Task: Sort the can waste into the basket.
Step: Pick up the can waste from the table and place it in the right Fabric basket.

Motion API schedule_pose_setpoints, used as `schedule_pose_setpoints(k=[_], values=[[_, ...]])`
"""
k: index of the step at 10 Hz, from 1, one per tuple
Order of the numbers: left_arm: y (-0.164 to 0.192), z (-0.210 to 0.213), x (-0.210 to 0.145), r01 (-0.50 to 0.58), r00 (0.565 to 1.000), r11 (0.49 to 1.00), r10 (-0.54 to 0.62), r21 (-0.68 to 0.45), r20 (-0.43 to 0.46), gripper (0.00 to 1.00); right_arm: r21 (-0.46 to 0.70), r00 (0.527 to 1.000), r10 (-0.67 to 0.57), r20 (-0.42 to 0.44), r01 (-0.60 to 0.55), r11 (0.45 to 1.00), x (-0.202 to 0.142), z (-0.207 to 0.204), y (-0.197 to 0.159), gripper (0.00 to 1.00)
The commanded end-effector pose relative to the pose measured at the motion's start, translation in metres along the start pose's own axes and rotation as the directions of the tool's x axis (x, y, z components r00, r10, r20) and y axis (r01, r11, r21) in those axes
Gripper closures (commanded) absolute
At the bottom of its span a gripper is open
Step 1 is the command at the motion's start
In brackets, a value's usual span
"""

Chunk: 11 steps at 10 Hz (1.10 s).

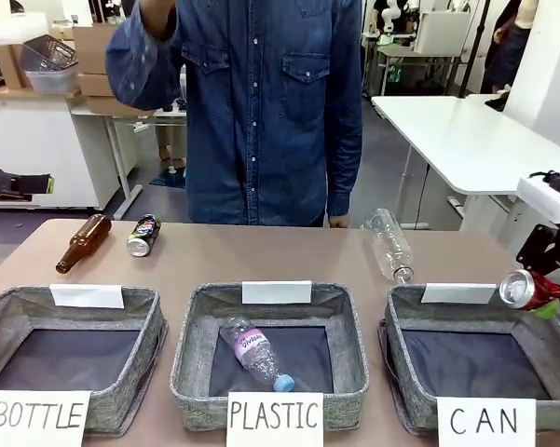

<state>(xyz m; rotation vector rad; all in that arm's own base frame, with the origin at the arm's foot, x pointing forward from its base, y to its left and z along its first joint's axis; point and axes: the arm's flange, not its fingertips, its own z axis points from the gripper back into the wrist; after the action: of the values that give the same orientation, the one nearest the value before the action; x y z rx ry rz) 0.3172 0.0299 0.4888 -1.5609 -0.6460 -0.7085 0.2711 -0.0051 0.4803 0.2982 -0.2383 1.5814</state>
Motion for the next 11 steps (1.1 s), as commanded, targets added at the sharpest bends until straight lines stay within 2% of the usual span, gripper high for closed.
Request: schedule_pose_setpoints(k=[1,2,3,7,10,11], values=[[-0.002,-0.001,0.0,0.022,1.0,1.0,-0.022,-0.014,0.003,0.0,-0.068,1.0,-0.018,0.019,0.02,0.997,-0.004,-0.009,-0.002,0.06],[-0.002,-0.001,0.0,0.022,1.0,1.0,-0.022,-0.014,0.003,0.0,-0.057,0.999,-0.035,0.014,0.036,0.998,-0.004,-0.009,-0.003,0.06],[-0.002,-0.001,0.0,0.022,1.0,1.0,-0.022,-0.014,0.003,0.0,-0.058,0.999,-0.038,0.012,0.039,0.998,-0.003,-0.008,-0.006,0.0],[-0.002,-0.001,0.0,0.022,1.0,1.0,-0.022,-0.014,0.003,0.0,-0.063,0.998,-0.056,0.029,0.057,0.996,-0.002,-0.004,-0.014,0.0],[-0.002,-0.001,0.0,0.022,1.0,1.0,-0.022,-0.014,0.003,0.0,-0.036,0.987,-0.139,0.077,0.142,0.989,-0.001,-0.002,-0.021,0.0],[-0.002,-0.001,0.0,0.022,1.0,1.0,-0.022,-0.014,0.003,0.0,0.012,0.972,-0.205,0.116,0.205,0.979,0.002,0.001,-0.025,0.0]])
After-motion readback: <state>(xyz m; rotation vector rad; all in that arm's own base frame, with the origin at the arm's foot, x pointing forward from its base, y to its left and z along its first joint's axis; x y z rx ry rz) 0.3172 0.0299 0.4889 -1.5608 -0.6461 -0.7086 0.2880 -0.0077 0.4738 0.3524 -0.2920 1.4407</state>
